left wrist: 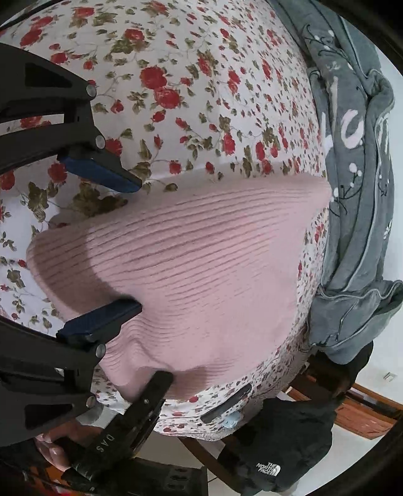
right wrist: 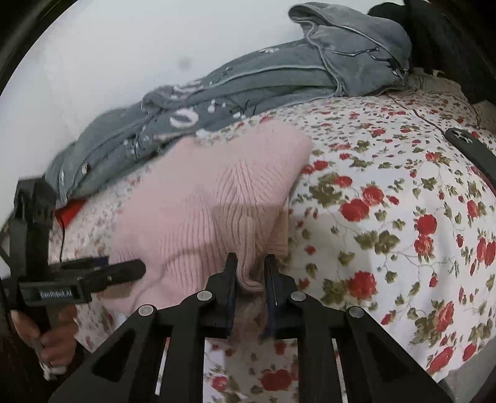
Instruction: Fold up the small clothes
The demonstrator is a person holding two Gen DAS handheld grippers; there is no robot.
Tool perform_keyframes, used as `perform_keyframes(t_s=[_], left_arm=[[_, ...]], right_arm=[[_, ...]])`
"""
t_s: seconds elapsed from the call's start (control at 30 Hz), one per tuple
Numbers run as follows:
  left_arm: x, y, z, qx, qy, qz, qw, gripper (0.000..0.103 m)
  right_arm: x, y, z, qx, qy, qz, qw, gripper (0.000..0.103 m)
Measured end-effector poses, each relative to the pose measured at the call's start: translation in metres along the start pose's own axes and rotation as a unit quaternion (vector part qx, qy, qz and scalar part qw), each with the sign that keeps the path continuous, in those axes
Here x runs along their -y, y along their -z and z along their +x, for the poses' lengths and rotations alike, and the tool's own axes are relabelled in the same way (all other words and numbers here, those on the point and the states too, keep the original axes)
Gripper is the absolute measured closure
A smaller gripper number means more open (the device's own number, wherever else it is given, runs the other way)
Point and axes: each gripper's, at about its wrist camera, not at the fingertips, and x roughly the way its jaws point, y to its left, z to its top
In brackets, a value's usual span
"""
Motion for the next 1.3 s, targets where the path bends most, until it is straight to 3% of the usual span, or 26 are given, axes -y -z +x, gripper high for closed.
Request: perform_keyframes(t_s=[0.03,0.13,0.3,0.43,0.53,0.6,0.67,0.77,0.97,1.03,1.07,1.1,1.17,1.3], left_arm=[[0.001,-0.001,-0.004,0.004,0.004,0.005,1.0000,0.032],[-0.004,-0.008,-0.022,0.025,0.014,0.012,0.9995,0.032],[-0.024,-0.035,-0.031,0.039,0.036,-0.024,0.9983,0.034],[-0.037,-0.058,-0.018,0.032,0.038,-0.041,0.9979,0.036],[-0.048,-0.067,-0.004,0.023,0.037,-0.052,0.9977,0.036],[-0.055,-0.071,0.009,0.008,0.050,-0.063,0.9967,0.036],[-0.059,-0.072,0.023,-0.007,0.071,-0.071,0.9949,0.036],[-0.052,-0.072,0.033,-0.007,0.070,-0.051,0.9962,0.036],[-0.054,-0.081,0.041,-0.012,0.092,-0.060,0.9939,0.054],[-0.053,-0.084,0.037,-0.002,0.090,-0.056,0.9944,0.062],[-0.051,-0.086,0.033,0.007,0.087,-0.049,0.9950,0.065],[-0.050,-0.087,0.029,0.015,0.085,-0.042,0.9953,0.066],[-0.049,-0.092,0.020,0.029,0.084,-0.035,0.9954,0.067],[-0.061,-0.108,-0.002,0.061,0.066,-0.031,0.9955,0.068]], right_arm=[[0.000,-0.002,-0.003,-0.002,0.001,-0.006,1.000,0.084],[0.004,-0.016,-0.021,0.014,-0.016,-0.004,1.000,0.064],[0.008,-0.052,-0.028,0.044,-0.041,0.021,0.998,0.041],[0.015,-0.075,0.006,0.005,-0.051,0.059,0.997,0.040],[0.021,-0.074,0.033,-0.033,-0.045,0.066,0.996,0.039],[0.028,-0.069,0.046,-0.044,-0.042,0.064,0.996,0.030],[0.037,-0.067,0.051,-0.044,-0.053,0.072,0.995,0.030],[0.042,-0.068,0.055,-0.037,-0.047,0.079,0.995,0.030],[0.040,-0.078,0.070,-0.055,-0.071,0.079,0.993,0.030],[0.041,-0.081,0.076,-0.067,-0.110,0.089,0.988,0.045],[0.042,-0.083,0.077,-0.067,-0.131,0.102,0.984,0.058],[0.040,-0.085,0.074,-0.059,-0.130,0.102,0.985,0.066],[0.026,-0.092,0.065,-0.040,-0.117,0.073,0.990,0.073],[-0.005,-0.113,0.063,-0.025,-0.116,0.041,0.992,0.076]])
